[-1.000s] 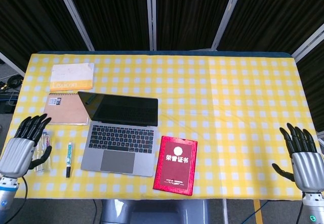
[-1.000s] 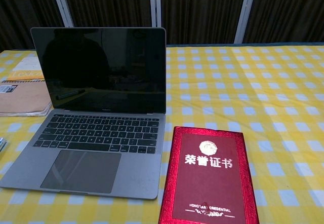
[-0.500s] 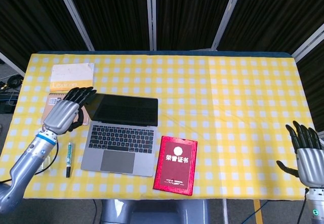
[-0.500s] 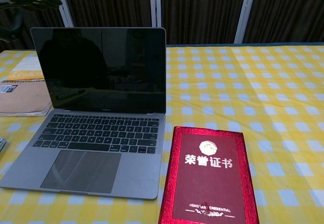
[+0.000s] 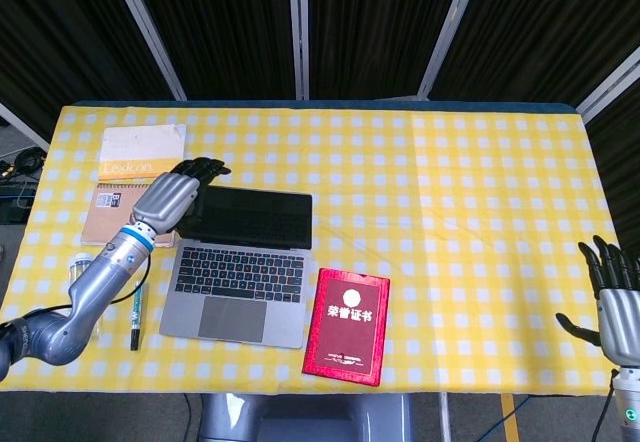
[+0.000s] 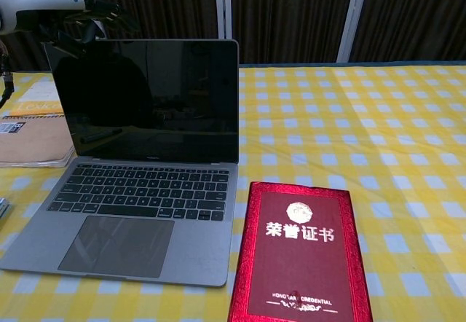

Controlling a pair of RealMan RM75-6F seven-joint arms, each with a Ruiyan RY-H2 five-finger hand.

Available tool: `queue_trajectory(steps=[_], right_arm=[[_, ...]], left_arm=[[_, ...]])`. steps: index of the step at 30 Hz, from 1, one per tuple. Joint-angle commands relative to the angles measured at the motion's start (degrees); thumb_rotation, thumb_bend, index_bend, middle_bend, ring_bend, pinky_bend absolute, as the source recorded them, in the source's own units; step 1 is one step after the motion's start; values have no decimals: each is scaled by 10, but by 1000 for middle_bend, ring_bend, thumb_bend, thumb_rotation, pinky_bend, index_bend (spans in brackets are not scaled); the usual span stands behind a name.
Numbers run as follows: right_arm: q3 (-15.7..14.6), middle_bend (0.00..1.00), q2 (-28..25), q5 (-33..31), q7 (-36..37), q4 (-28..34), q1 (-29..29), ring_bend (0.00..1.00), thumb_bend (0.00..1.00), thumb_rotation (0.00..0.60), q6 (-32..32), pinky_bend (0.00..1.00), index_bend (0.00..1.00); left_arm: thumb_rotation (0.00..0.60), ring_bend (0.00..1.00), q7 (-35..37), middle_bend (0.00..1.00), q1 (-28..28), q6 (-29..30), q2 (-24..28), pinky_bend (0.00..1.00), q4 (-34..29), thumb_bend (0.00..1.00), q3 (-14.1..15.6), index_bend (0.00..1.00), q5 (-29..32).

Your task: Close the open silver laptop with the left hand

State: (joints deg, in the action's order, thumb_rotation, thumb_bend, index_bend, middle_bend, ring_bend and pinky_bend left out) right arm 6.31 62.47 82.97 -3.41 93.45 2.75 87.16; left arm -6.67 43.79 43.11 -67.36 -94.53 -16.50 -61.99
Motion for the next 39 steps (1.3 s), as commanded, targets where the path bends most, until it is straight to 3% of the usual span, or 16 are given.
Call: queue_trajectory(steps=[1,8,18,39], right_arm=[[0,0,-1,1,2,1,-1,0,0,600,3,0,28],[0,0,-4,4,6,3,-3,0,0,600,8,0,28],[-1,0,-4,7,2,5,-4,0,0,600,11,0,29],[-2,0,-3,14,-4,10,-7,0,0,600,18,0,29]], left_arm=[[600,214,-8,207,7,-6,7,289,-7,1000,8,223,12],[600,277,-2,271,13,-21,22,338,-22,1000,17,272,34],[600,307,14,307,1,-15,64,364,-57,1000,36,317,7],[600,310,158,309,-39,-23,146,368,-132,1000,73,322,-140]])
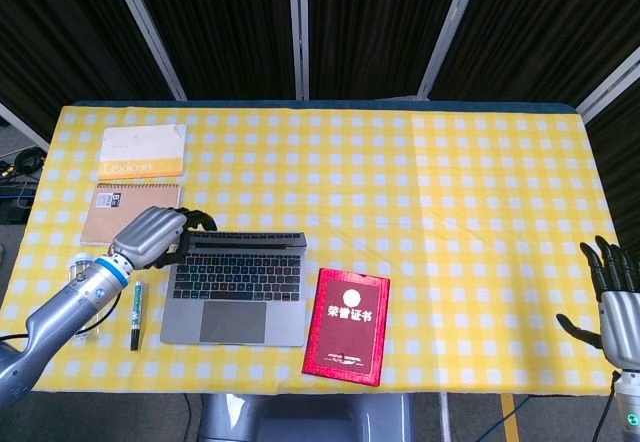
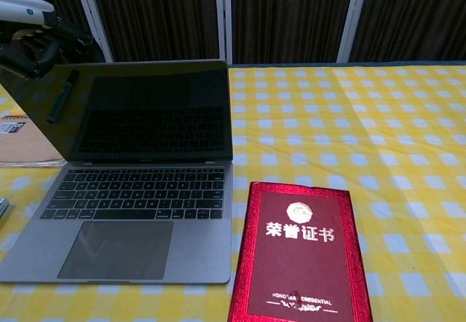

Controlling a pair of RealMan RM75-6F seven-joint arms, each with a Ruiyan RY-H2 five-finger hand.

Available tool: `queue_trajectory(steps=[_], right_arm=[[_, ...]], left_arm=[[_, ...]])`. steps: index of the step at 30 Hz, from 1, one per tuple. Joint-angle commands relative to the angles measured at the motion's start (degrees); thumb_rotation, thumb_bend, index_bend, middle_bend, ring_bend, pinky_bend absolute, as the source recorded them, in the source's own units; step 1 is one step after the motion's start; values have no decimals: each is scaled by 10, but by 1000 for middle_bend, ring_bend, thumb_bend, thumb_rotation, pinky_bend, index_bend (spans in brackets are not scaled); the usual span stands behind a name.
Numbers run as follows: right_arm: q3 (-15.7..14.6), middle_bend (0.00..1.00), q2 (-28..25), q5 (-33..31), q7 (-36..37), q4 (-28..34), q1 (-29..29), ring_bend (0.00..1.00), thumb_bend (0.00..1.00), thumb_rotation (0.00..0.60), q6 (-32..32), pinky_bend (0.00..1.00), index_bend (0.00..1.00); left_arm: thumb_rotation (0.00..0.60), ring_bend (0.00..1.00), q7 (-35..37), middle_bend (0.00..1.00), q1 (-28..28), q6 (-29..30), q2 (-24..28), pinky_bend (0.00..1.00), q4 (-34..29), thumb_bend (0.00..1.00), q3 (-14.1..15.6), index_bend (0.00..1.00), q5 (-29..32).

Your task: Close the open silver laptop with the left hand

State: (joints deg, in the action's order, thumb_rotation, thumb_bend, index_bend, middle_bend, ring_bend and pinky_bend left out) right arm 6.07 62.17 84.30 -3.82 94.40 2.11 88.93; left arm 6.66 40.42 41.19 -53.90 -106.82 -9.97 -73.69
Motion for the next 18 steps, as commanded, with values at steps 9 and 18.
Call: queue_trajectory(steps=[9,18], right_arm=[[-1,0,-1,3,2,1,-1,0,0,600,3,0,29],[-1,0,-3,6,6,3,-3,0,0,600,6,0,29]], left_arm=[[600,310,80,309,-9,-18,30,369,-24,1000,30,330,-78],[600,310,121,309,-7,-27,23,369,-22,1000,55,331,-115]])
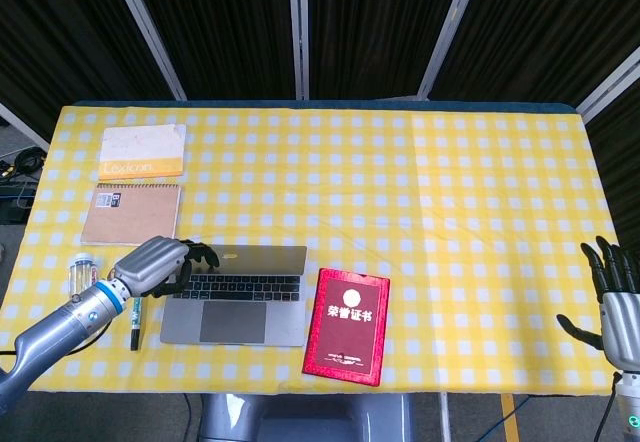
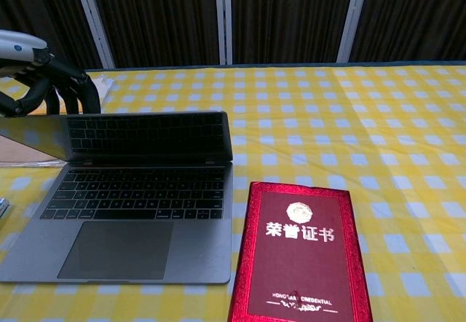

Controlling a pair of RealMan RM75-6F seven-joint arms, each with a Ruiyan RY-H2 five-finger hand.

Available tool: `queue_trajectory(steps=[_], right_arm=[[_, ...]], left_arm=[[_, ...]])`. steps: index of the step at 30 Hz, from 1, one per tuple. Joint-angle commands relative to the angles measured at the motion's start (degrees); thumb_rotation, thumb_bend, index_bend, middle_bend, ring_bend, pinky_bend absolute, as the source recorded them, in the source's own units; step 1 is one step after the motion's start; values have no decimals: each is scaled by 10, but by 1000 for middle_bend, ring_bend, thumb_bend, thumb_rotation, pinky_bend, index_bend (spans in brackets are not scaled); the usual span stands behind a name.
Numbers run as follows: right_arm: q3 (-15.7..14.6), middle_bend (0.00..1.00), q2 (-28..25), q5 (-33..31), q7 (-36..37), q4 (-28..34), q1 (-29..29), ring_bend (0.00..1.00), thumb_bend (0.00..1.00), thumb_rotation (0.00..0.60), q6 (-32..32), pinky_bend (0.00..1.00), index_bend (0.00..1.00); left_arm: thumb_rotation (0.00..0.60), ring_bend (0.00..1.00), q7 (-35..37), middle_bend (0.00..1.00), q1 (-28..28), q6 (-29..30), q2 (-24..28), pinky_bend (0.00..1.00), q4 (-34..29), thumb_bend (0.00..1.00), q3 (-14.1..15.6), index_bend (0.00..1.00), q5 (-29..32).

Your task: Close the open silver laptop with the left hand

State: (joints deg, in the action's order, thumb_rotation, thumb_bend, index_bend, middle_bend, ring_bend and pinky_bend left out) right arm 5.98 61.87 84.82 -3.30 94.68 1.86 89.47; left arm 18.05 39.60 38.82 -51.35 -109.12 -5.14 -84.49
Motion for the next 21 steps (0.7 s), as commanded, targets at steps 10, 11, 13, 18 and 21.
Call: queue_trajectory(steps=[10,11,13,18,21], right_arm=[[-1,0,-3,4,4,3,-2,0,0,600,5,0,30],[-1,0,-3,4,4,3,-3,0,0,600,5,0,30],[-1,0,-3,5,4,3,-3,0,0,600,5,0,30],[-1,0,-3,4,4,2,-3,0,0,600,5,0,30],[0,0,-4,3,5,2,-3,0,0,600,6,0,30]], left_arm=[[600,310,7,309,3,-7,-28,369,12,1000,32,331,-26],[600,310,6,309,3,-7,-32,369,13,1000,35,331,-29],[600,310,2,309,4,-9,-40,369,17,1000,41,331,-32],[600,310,-6,309,7,-17,-59,369,28,1000,49,332,-30],[600,310,-16,309,11,-27,-82,369,41,1000,57,332,-27]])
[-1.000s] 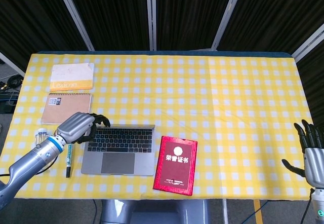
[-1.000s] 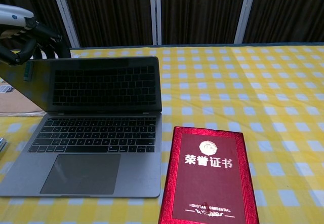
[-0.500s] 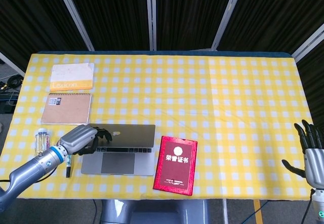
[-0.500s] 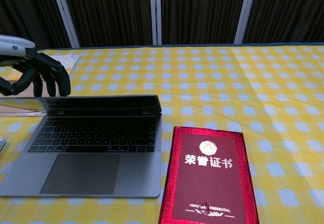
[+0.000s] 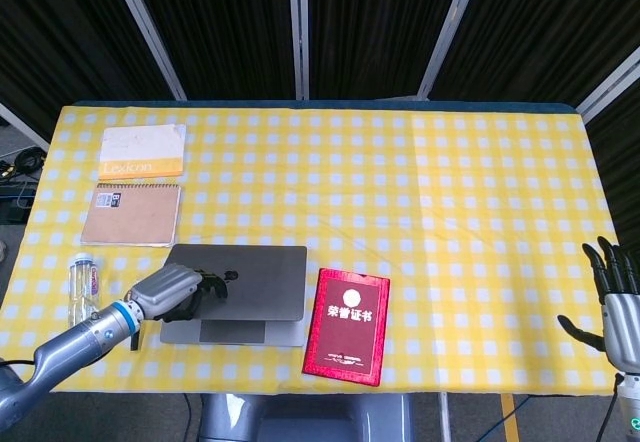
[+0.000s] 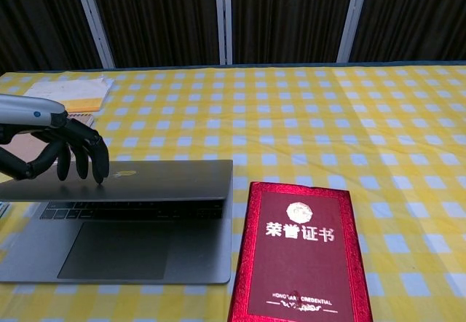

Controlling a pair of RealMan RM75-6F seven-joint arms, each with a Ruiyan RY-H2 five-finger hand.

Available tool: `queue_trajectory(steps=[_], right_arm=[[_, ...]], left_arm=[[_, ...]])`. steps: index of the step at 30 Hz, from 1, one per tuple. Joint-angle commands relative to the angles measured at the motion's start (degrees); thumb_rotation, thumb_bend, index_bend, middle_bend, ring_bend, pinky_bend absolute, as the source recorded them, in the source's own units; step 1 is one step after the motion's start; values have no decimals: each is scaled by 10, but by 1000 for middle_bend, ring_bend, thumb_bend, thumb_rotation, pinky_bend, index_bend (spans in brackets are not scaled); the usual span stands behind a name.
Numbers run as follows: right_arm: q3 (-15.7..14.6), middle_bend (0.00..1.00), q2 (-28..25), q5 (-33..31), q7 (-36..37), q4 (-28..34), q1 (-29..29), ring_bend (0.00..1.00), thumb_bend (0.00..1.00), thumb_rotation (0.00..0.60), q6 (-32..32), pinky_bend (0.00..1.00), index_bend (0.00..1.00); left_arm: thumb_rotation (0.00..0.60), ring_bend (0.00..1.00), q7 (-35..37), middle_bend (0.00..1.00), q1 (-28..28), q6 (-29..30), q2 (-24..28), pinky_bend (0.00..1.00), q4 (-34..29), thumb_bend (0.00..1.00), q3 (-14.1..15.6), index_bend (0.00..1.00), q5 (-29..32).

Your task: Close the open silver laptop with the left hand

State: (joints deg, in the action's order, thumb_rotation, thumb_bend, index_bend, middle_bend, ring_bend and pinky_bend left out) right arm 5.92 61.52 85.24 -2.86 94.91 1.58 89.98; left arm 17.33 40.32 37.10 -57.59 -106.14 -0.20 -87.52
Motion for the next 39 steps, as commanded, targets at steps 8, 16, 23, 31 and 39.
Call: queue_trajectory(steps=[8,16,23,31,39], right_arm=[[1,0,-2,-1,4,-1,-1,0,0,600,2,0,30],[1,0,-3,1,5,0,-3,0,0,600,4,0,30],[0,0,-4,3,6,1,-4,0,0,600,7,0,33],[0,0,-5,4,8,2,-5,0,0,600,9,0,34],[-2,0,-6,10,9,4,-6,0,0,600,11,0,34]], left_arm=[[600,310,-43,309,8,-17,-63,369,36,1000,19,333,21],[600,310,-82,309,13,-27,-89,369,45,1000,31,333,41],[600,310,-101,309,14,-30,-105,369,53,1000,37,333,55],[600,310,-97,309,11,-10,-101,369,40,1000,35,333,52],[600,265,-42,247,-33,134,-15,276,-15,756,17,304,-25]])
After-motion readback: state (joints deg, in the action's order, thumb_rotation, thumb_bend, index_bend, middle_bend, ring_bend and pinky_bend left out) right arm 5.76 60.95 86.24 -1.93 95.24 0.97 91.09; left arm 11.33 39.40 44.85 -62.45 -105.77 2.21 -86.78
